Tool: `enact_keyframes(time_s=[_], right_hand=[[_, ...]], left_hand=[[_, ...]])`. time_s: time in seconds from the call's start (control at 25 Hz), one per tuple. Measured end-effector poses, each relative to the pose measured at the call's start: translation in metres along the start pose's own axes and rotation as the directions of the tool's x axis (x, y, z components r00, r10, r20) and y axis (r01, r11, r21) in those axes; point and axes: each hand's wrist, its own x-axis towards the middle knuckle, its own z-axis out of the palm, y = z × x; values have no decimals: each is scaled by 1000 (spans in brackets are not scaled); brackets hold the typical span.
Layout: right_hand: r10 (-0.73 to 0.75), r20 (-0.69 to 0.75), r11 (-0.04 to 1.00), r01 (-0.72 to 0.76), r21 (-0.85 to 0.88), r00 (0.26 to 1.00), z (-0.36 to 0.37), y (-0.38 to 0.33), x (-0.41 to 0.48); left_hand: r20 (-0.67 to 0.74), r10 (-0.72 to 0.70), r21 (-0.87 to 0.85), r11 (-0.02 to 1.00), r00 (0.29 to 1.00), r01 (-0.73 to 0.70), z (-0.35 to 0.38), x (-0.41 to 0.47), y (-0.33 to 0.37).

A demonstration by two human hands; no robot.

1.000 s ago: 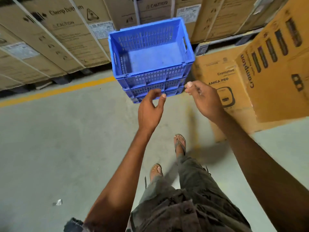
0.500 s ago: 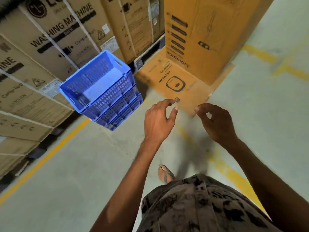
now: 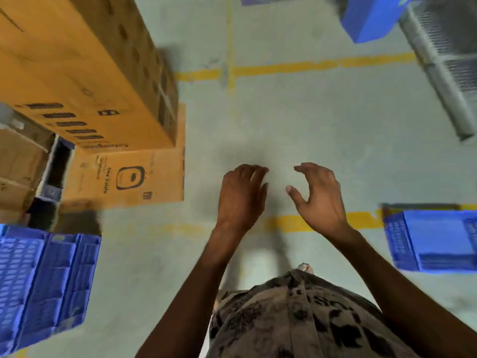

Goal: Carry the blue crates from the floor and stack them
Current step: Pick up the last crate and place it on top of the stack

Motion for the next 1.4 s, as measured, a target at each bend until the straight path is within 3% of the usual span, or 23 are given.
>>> enact_keyframes(time_s=[0.16,0.28,0.56,0.8,0.96,1.08,1.28,1.4], right_hand=[[201,-126,972,-214,-99,971,-77,124,2],[351,-197,922,-375,-98,915,-117,199,-1],[726,-183,678,-734,32,663,-122,349,-30],[911,-95,409,-909,84,401,-110,465,-64],[943,-21,333,-939,92,332,-82,573,-91],[949,127,283,-957,62,288,-25,676,-119],[918,349,255,-955,-153,189,95,822,-169],[881,456,261,-935,-240,129,168,866,-189]], left_hand=[[15,216,-72,974,976,-215,61,81,125],[128,348,-113,936,929,-335,90,131,200],[359,467,-378,864,808,-331,220,211,294],[557,595,-538,790,580,-294,347,226,381],[631,591,-542,799,502,-260,444,218,434],[747,510,-472,859,427,-199,555,198,464],[863,298,-343,939,408,39,727,150,494],[863,275,-335,939,424,73,794,119,502]])
